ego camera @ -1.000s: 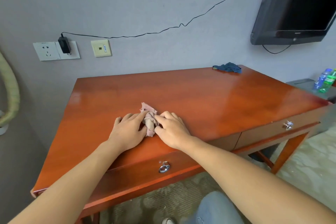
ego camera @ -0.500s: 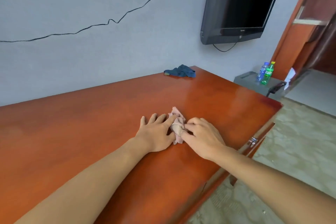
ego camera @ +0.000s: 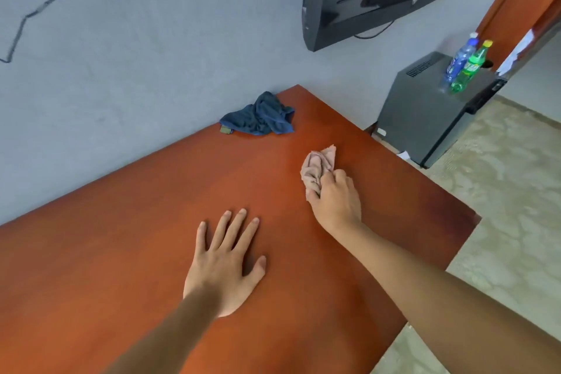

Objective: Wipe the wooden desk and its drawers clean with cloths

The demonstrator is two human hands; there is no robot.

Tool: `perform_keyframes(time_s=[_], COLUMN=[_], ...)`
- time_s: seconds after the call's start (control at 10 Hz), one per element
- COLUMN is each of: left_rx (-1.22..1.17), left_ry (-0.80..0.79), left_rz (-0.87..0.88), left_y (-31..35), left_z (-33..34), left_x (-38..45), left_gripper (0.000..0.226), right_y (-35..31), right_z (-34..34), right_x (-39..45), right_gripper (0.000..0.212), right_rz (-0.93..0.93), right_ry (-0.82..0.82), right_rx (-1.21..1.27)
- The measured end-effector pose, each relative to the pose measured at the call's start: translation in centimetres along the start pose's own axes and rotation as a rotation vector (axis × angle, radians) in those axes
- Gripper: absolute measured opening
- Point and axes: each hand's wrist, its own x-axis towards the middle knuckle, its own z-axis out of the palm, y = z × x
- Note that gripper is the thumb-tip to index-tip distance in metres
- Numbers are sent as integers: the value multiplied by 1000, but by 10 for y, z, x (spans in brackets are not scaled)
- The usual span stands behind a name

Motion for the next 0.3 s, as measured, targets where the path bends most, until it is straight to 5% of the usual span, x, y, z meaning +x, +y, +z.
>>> perform_keyframes(time_s=[0.3], left_rx=[-8], left_ry=[35], left_rz=[11], left_y=[-6], left_z=[2], left_x=[5], left_gripper=[68], right_y=[-9], right_z=[3], right_x=[113], right_gripper=[55], right_rz=[-4], right_ry=[-214], right_rx=[54])
